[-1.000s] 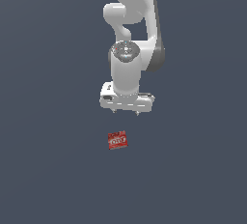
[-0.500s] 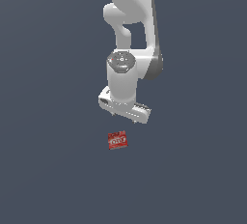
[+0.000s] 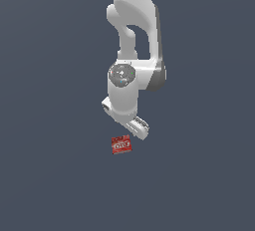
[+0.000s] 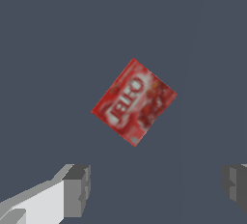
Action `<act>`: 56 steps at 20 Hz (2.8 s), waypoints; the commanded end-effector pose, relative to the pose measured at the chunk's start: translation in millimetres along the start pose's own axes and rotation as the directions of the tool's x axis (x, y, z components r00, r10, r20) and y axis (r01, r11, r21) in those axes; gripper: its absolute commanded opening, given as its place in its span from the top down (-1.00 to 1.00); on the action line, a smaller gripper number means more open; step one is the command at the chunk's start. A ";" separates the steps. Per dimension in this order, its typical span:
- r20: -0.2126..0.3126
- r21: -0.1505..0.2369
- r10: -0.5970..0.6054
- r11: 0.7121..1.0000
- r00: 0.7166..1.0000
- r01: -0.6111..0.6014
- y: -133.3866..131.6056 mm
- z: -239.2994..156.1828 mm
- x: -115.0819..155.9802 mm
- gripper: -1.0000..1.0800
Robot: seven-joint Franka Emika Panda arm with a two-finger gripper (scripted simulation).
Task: Pick up the object and move it to a goal position.
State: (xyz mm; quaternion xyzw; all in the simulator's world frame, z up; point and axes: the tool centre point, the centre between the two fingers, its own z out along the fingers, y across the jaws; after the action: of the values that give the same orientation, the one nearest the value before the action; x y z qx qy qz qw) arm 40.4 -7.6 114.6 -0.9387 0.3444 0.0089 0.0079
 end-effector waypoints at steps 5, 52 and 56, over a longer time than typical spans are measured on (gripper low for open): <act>-0.003 0.000 0.191 0.982 0.982 -0.191 -2.3 13.2 12.5 -0.92; -0.022 0.007 0.632 0.775 0.775 -0.632 -7.1 98.5 43.6 1.00; -0.022 0.007 0.632 0.775 0.775 -0.632 -7.1 98.5 43.6 1.00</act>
State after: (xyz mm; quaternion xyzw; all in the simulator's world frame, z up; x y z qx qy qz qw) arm 76.9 -28.4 15.1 -0.7688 0.6395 0.0003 0.0000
